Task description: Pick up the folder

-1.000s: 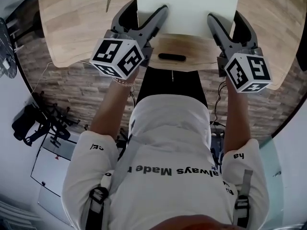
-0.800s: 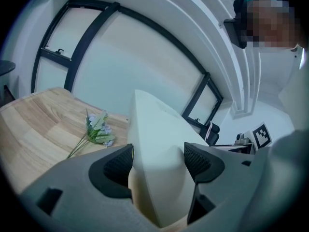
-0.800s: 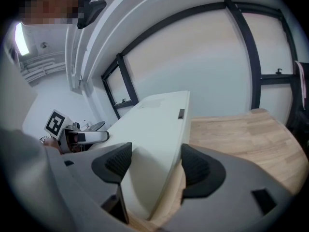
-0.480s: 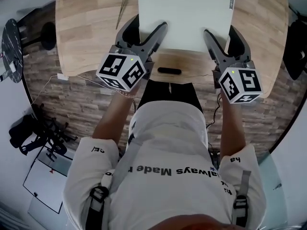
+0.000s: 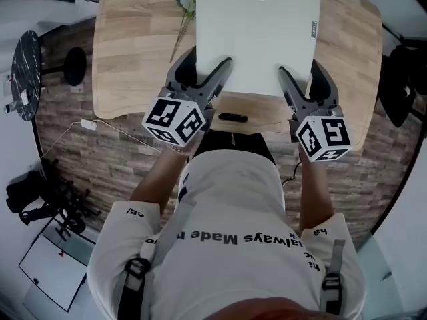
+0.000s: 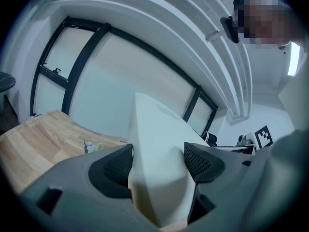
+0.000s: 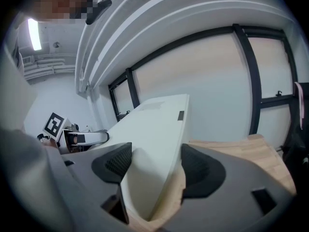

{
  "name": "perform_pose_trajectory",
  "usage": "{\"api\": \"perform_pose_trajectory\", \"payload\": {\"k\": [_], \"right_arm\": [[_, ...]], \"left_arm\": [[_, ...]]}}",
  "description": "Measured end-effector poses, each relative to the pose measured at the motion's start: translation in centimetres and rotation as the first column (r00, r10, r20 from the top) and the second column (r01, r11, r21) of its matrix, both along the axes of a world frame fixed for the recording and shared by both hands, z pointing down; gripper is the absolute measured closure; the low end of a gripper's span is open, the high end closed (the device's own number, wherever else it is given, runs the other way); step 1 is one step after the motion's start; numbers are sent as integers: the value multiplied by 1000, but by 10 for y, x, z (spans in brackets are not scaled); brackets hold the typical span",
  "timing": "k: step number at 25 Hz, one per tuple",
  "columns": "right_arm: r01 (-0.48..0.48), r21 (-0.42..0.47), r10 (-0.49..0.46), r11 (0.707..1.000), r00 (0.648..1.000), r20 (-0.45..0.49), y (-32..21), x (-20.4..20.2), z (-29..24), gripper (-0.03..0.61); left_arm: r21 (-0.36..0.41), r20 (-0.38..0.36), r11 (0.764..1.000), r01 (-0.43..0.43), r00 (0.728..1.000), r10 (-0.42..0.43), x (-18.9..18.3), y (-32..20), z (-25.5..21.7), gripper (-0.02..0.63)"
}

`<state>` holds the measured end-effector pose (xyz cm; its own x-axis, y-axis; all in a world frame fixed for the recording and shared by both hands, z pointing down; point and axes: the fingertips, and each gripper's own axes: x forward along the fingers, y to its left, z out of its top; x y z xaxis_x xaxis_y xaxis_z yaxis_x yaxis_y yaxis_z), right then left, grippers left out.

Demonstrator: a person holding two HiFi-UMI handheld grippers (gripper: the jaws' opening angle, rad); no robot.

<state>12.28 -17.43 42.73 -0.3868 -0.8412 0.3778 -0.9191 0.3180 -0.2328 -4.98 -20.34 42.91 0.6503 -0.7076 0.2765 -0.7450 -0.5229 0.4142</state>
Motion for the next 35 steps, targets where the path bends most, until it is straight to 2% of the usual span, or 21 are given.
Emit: {"api": "perform_pose_trajectory", "payload": {"k": [23, 35], "right_arm": [[-14, 159, 15, 987, 1000, -3, 39, -15, -106, 270], [-20, 207, 24, 978, 1000, -18, 60, -17, -139, 270]], "left_arm": [[150, -32, 988, 39, 999, -34, -16, 37, -107, 281], [192, -63, 980, 49, 997, -38, -18, 56, -136, 281]]}}
